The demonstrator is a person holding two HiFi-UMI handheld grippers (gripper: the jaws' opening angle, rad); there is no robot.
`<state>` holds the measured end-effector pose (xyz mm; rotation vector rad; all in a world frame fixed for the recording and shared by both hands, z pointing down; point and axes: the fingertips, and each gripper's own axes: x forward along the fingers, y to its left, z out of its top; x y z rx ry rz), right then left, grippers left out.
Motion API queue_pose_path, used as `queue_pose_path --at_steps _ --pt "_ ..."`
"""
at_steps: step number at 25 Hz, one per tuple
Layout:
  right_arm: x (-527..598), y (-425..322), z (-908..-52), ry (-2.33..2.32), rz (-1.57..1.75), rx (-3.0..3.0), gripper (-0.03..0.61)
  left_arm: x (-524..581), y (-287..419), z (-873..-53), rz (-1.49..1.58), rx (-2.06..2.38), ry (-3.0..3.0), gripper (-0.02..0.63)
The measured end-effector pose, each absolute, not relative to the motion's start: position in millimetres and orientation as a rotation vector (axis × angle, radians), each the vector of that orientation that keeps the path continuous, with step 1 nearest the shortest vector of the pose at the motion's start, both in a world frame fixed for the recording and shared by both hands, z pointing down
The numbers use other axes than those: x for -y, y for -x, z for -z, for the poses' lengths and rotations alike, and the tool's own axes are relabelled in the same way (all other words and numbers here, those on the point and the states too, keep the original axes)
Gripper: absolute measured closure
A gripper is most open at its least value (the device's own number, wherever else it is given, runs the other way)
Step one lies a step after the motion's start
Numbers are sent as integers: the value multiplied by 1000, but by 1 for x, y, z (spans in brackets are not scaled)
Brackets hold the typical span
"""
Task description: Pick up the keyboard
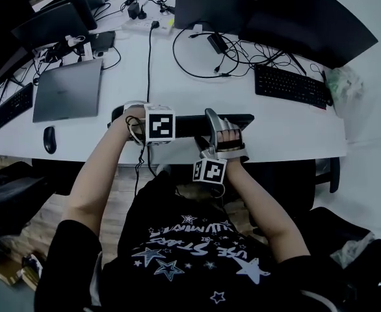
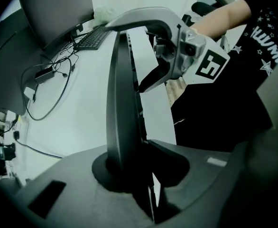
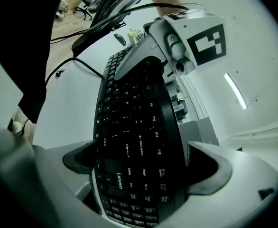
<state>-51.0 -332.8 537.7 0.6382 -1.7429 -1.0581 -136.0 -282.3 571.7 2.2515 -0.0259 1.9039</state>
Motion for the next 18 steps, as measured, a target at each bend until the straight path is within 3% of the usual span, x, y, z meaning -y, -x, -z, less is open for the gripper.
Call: queue_pose_path --at_steps 18 --pt "305 -2 -474 -925 937 1888 2 264 140 -530 -1663 1088 -2161 523"
